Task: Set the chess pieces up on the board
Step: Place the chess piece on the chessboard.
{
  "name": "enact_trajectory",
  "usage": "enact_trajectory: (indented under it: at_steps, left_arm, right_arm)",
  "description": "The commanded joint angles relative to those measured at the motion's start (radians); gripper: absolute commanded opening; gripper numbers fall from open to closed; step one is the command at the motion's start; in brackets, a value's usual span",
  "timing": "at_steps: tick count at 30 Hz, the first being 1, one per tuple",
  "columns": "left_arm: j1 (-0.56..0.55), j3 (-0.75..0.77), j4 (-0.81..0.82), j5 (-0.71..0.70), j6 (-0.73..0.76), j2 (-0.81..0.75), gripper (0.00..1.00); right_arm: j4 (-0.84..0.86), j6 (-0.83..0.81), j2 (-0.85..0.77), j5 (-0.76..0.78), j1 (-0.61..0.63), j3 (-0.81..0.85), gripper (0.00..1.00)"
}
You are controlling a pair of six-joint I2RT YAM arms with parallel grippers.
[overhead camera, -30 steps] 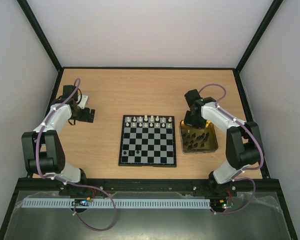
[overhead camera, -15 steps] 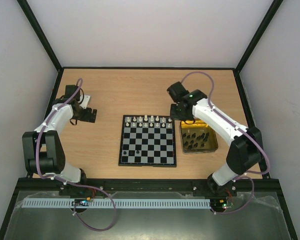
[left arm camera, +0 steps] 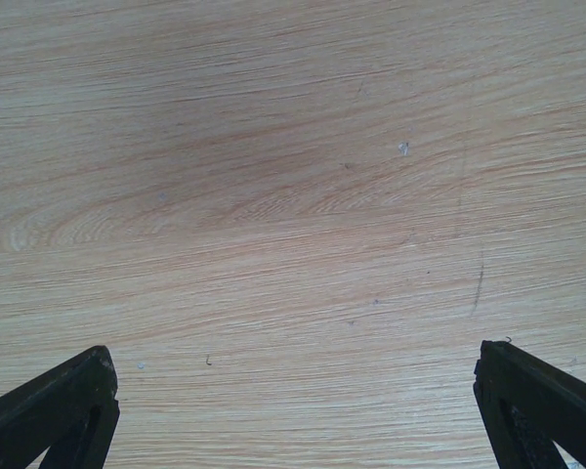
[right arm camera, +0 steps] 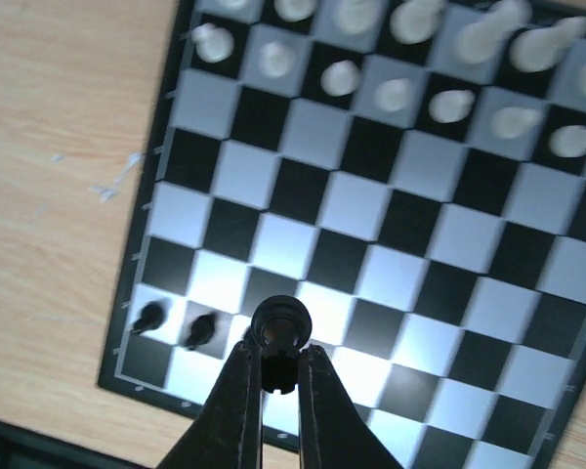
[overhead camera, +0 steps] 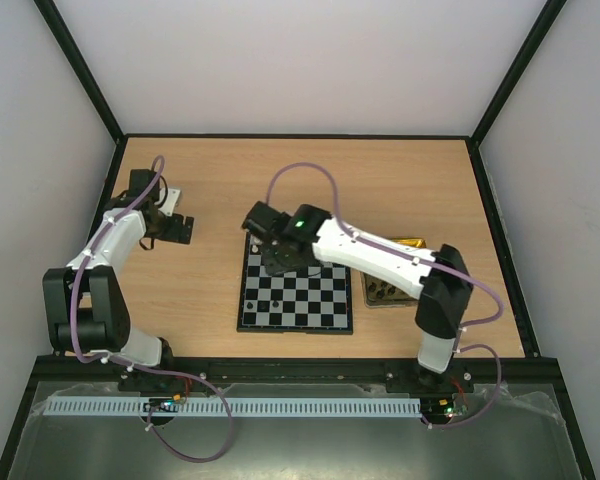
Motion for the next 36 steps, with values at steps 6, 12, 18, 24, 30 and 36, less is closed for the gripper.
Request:
enact_trajectory:
  at_steps: [6,12,18,24,30,36]
  left_arm:
    - [0.037,-0.005,0.0,0.03,-0.014,-0.01,0.99]
    - [0.051,-0.014,0.006,0.035,-0.006,-0.011,0.99]
    - [0.053,-0.025,0.012,0.041,-0.004,-0.01,0.99]
    - [0.053,-0.026,0.017,0.045,-0.007,-0.002,0.99]
    - [0.053,-0.023,0.019,0.046,-0.007,0.002,0.99]
    - [0.053,-0.027,0.019,0.045,-0.007,0.003,0.99]
  right_arm:
    - [-0.084,0.026,0.188,-0.024,0.18,0.211,0.02]
    - [-0.084,0.015,0.233,-0.031,0.234,0.194,0.02]
    - [-0.061,-0.001,0.253,-0.034,0.244,0.155,0.02]
    - [-0.008,-0.008,0.282,-0.052,0.251,0.109,0.02]
    - [0.043,-0.014,0.301,-0.057,0.251,0.097,0.02]
    - [0.07,-0.023,0.305,-0.078,0.251,0.081,0.02]
